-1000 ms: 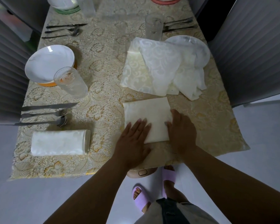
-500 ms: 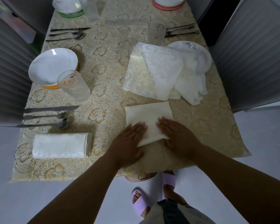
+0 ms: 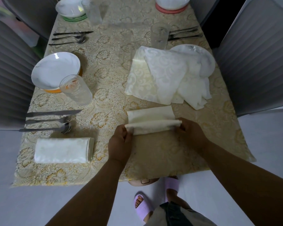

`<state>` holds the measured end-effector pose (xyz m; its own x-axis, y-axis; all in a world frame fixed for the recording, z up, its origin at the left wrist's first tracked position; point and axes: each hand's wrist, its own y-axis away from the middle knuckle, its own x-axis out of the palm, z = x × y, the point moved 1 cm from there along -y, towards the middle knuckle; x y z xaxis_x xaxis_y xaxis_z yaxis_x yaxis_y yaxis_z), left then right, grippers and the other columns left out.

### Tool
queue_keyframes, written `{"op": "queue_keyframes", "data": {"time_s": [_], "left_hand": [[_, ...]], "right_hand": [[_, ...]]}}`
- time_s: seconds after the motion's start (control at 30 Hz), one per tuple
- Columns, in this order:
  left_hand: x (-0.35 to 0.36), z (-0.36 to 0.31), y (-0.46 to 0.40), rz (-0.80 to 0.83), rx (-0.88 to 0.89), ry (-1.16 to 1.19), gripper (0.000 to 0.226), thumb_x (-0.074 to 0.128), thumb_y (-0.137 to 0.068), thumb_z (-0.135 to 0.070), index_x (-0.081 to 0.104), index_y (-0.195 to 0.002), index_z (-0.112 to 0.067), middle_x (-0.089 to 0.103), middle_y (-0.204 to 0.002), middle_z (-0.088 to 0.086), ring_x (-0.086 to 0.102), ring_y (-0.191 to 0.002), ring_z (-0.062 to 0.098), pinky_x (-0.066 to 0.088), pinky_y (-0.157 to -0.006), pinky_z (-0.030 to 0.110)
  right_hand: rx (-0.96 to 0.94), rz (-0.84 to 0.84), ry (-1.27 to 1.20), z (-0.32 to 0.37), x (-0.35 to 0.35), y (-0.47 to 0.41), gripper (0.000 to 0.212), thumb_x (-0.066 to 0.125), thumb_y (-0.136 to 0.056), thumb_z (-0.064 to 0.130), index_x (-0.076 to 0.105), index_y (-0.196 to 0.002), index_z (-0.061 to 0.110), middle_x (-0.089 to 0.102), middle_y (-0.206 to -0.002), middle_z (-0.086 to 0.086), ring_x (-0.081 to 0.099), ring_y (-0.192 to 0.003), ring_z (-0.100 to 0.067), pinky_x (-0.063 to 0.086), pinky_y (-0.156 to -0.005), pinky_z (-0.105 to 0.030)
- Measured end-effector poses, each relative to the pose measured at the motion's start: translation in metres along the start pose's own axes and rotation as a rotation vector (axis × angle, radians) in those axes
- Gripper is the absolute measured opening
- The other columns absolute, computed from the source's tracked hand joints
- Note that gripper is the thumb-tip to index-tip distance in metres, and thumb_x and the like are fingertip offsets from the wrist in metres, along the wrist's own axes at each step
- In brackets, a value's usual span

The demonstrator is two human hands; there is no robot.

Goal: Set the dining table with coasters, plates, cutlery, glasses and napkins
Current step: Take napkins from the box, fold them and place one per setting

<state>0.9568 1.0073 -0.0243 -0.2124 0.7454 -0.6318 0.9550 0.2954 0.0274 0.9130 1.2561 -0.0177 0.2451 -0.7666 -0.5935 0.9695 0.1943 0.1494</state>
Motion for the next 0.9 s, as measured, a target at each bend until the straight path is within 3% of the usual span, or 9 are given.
{"op": "queue_keyframes", "data": {"time_s": [0.1, 0.17, 0.33, 0.47, 0.57, 0.67, 0.73, 0.8, 0.9], "left_hand": [[0.003, -0.014, -0.013, -0.055, -0.077, -0.004, 0.029, 0.051, -0.097, -0.039, 0.063, -0.105, -0.014, 0.062, -0.081, -0.007, 0.058, -0.079, 0.016, 0.035, -0.057, 0.021], [0.008, -0.019, -0.023, -0.090, -0.114, -0.034, 0.032, 0.048, -0.099, -0.037, 0.062, -0.109, -0.010, 0.062, -0.086, -0.004, 0.054, -0.079, 0.014, 0.033, -0.057, 0.021], [0.018, -0.027, -0.036, -0.097, -0.185, -0.252, 0.035, 0.039, -0.101, -0.039, 0.056, -0.111, -0.010, 0.067, -0.097, 0.008, 0.061, -0.086, 0.027, 0.038, -0.066, 0.030], [0.020, -0.031, -0.043, -0.098, -0.234, -0.369, 0.028, 0.045, -0.099, -0.033, 0.054, -0.108, -0.008, 0.067, -0.094, 0.012, 0.063, -0.086, 0.033, 0.047, -0.069, 0.036], [0.022, -0.036, -0.043, -0.262, 0.164, -0.512, 0.027, 0.063, -0.084, -0.018, 0.060, -0.107, -0.004, 0.066, -0.099, 0.016, 0.062, -0.090, 0.035, 0.048, -0.077, 0.041], [0.042, -0.037, -0.035, 0.018, 0.605, -0.593, 0.050, 0.045, -0.093, -0.034, 0.053, -0.133, -0.005, 0.055, -0.136, 0.016, 0.049, -0.128, 0.033, 0.031, -0.107, 0.050], [0.052, -0.030, -0.030, 0.213, 0.602, -0.666, 0.062, 0.031, -0.096, -0.048, 0.038, -0.146, -0.012, 0.040, -0.150, 0.012, 0.031, -0.142, 0.027, 0.013, -0.115, 0.049], [0.056, -0.022, -0.030, 0.279, 0.567, -0.709, 0.066, 0.026, -0.096, -0.055, 0.029, -0.150, -0.017, 0.033, -0.154, 0.010, 0.022, -0.145, 0.025, 0.007, -0.116, 0.047], [0.057, -0.020, -0.031, 0.304, 0.560, -0.717, 0.066, 0.022, -0.095, -0.056, 0.027, -0.150, -0.020, 0.031, -0.155, 0.010, 0.020, -0.146, 0.025, 0.006, -0.116, 0.047]], "right_hand": [[0.108, -0.092, -0.001, 0.012, 0.002, -0.019, 0.037, 0.056, -0.094, 0.035, 0.049, -0.067, 0.009, 0.048, -0.062, -0.003, 0.044, -0.059, -0.012, 0.032, -0.055, -0.024], [0.146, -0.150, 0.064, 0.017, 0.006, -0.031, 0.044, 0.054, -0.095, 0.036, 0.033, -0.060, 0.017, 0.034, -0.057, 0.003, 0.033, -0.053, -0.008, 0.023, -0.051, -0.027], [0.240, -0.207, 0.196, 0.020, 0.014, -0.045, 0.044, 0.051, -0.095, 0.039, 0.031, -0.059, 0.024, 0.035, -0.060, 0.006, 0.037, -0.057, -0.010, 0.023, -0.050, -0.025], [0.344, -0.213, 0.224, 0.021, 0.016, -0.053, 0.044, 0.053, -0.093, 0.040, 0.028, -0.059, 0.027, 0.031, -0.061, 0.009, 0.042, -0.071, -0.017, 0.026, -0.059, -0.027], [0.371, -0.202, 0.225, 0.019, 0.018, -0.059, 0.045, 0.055, -0.092, 0.038, 0.025, -0.059, 0.028, 0.027, -0.061, 0.010, 0.041, -0.076, -0.016, 0.028, -0.066, -0.028], [0.371, -0.176, 0.210, 0.019, 0.018, -0.064, 0.038, 0.057, -0.089, 0.037, 0.033, -0.061, 0.030, 0.035, -0.064, 0.010, 0.045, -0.081, -0.017, 0.029, -0.069, -0.027], [0.383, -0.184, 0.178, 0.021, 0.017, -0.063, 0.019, 0.060, -0.088, 0.035, 0.057, -0.082, 0.018, 0.058, -0.082, -0.001, 0.056, -0.088, -0.022, 0.037, -0.070, -0.028], [0.367, -0.303, 0.218, 0.029, 0.014, -0.055, 0.030, 0.065, -0.084, 0.030, 0.056, -0.105, 0.010, 0.061, -0.103, -0.008, 0.057, -0.098, -0.025, 0.042, -0.077, -0.033], [-0.074, -0.530, 0.524, 0.042, 0.018, -0.043, 0.033, 0.061, -0.081, 0.027, 0.059, -0.109, 0.009, 0.062, -0.105, -0.010, 0.057, -0.099, -0.030, 0.039, -0.086, -0.036]]}}
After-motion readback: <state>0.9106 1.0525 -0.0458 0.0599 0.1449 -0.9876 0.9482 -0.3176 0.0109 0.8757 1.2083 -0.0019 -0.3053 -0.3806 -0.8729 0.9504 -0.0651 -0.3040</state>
